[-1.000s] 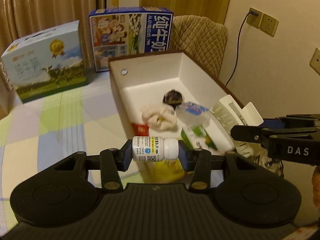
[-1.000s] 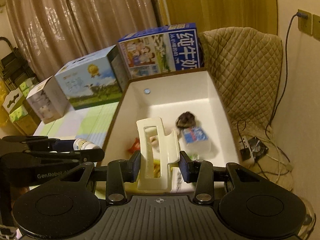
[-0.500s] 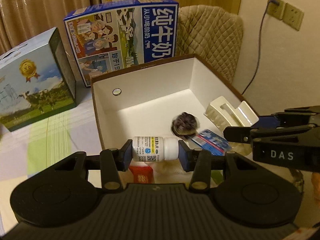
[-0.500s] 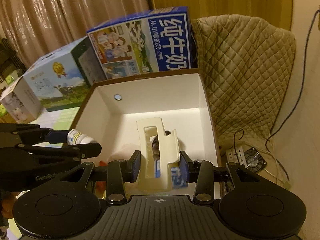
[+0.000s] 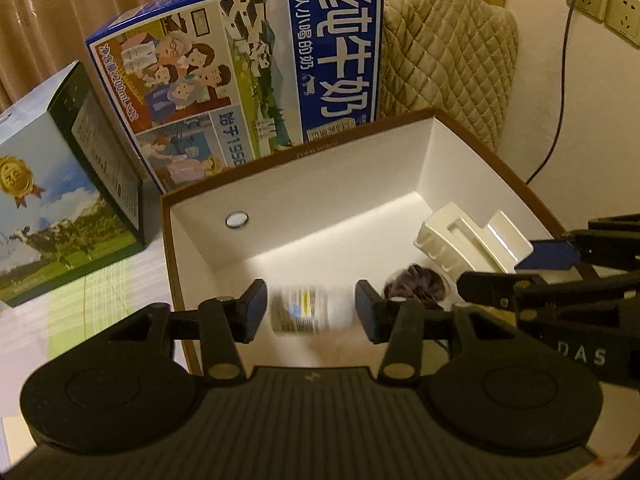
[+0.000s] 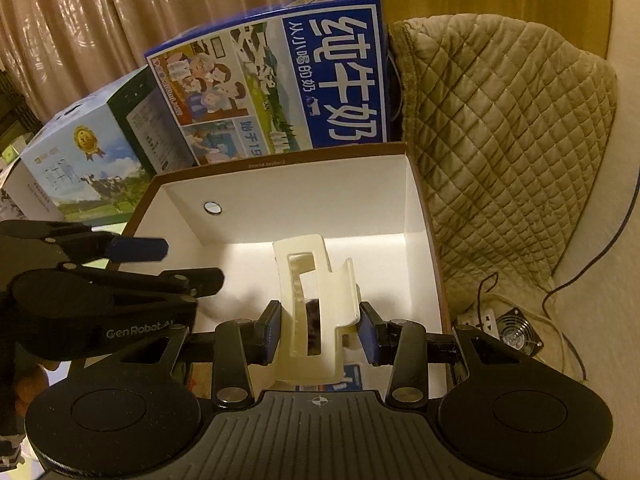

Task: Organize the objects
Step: 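Open both tools to drop the bottle and hair clip inside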

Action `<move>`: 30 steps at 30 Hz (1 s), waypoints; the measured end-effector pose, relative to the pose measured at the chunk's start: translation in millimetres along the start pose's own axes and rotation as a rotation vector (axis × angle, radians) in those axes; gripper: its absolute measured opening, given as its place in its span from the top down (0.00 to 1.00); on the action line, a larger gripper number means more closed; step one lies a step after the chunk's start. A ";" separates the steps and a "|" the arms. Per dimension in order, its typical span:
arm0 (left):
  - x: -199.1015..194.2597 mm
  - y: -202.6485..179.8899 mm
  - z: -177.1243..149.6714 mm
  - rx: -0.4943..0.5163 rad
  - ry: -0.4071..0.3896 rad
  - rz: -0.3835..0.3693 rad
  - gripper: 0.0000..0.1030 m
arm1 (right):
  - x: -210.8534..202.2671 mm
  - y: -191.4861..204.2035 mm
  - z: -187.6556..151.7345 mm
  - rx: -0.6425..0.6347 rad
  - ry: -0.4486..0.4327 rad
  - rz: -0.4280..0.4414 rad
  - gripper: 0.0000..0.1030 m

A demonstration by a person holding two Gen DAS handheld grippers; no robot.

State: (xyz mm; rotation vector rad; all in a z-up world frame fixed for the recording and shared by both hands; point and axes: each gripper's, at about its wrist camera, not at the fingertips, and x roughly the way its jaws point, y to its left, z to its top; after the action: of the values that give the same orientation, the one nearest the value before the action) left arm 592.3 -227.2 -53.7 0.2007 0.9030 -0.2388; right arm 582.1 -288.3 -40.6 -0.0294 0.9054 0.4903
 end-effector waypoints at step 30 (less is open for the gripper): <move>-50.5 1.7 -23.0 -0.036 -0.011 -0.084 0.18 | -56.7 -8.4 -25.9 0.064 -0.047 0.036 0.43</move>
State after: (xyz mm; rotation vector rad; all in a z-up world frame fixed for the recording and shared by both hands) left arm 545.4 -213.3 -27.4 0.1280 0.9051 -0.3005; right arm 537.1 -324.1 -15.2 0.0561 0.8766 0.4932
